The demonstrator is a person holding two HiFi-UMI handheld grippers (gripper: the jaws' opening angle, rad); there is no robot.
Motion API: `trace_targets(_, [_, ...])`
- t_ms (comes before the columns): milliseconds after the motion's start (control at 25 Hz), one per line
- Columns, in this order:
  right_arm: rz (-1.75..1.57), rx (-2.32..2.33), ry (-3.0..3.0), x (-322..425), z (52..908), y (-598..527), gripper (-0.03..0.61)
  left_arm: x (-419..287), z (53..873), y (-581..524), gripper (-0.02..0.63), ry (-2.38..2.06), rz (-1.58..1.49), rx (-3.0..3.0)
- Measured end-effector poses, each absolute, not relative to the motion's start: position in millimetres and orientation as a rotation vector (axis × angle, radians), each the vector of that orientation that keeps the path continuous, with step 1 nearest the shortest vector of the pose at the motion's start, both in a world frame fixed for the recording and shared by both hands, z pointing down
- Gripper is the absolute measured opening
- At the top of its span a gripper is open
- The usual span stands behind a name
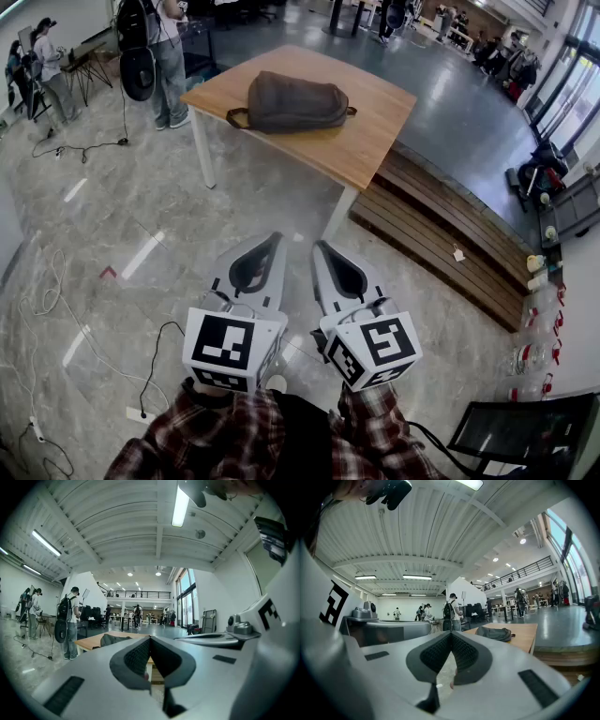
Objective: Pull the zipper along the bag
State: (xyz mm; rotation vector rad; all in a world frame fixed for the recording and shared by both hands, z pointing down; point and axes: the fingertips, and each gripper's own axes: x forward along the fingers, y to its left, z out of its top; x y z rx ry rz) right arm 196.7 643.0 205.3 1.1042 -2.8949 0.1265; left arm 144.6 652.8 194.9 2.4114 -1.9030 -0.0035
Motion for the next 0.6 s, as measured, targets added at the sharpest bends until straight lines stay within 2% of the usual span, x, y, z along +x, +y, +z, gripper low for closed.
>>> trace_targets(240, [0.101,1.114,-2.878,163.5,203.1,586.8,0.011,115.1,193.2,596.2,0.008,-1.875,-0.021,2.426])
trace_targets(600, [0.073,1.199,-2.867,77.8,189.0,481.6,0.011,30.4,182.0,490.9,0.008,-1.819,-0.009,2.506])
